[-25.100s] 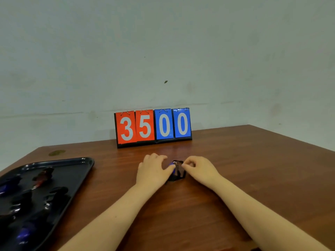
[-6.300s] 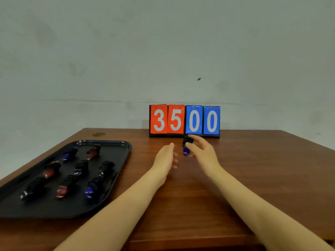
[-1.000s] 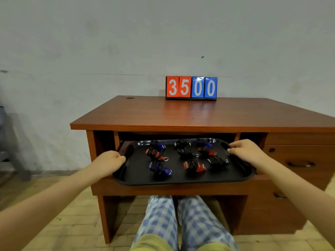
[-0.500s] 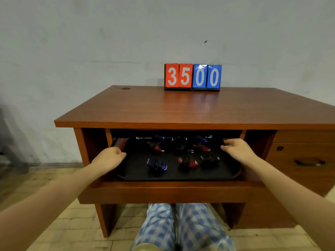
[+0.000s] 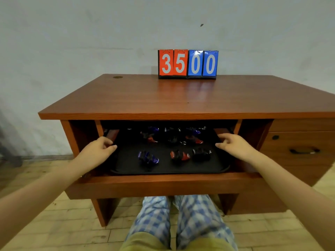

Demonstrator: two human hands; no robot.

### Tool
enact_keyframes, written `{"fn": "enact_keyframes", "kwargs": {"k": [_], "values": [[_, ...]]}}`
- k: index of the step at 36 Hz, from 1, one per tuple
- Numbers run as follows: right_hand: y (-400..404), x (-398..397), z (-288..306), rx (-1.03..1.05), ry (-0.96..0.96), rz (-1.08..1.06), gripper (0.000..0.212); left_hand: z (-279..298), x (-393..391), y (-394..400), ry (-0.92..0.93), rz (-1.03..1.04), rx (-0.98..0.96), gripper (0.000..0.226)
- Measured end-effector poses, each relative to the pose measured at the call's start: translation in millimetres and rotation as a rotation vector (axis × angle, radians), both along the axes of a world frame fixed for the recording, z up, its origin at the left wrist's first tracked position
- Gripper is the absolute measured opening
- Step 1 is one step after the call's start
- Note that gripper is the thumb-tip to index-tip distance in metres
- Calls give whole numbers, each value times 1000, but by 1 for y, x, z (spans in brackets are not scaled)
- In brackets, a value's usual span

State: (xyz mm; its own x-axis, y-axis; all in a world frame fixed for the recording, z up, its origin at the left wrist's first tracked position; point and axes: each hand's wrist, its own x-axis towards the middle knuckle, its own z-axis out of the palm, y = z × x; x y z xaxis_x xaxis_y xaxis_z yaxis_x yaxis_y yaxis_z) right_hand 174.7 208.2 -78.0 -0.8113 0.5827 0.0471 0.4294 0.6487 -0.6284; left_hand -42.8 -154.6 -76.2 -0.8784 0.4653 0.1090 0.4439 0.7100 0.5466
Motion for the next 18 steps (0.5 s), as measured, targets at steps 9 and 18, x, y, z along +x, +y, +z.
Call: {"fn": "enact_keyframes", "kwargs": {"k": [9, 18], "values": [[-57, 45, 2, 196, 253, 19, 39, 7, 52, -12, 268, -213, 36, 4], [-98, 66, -17, 260, 298, 272, 43, -2, 81, -28, 193, -283, 2, 16]]}}
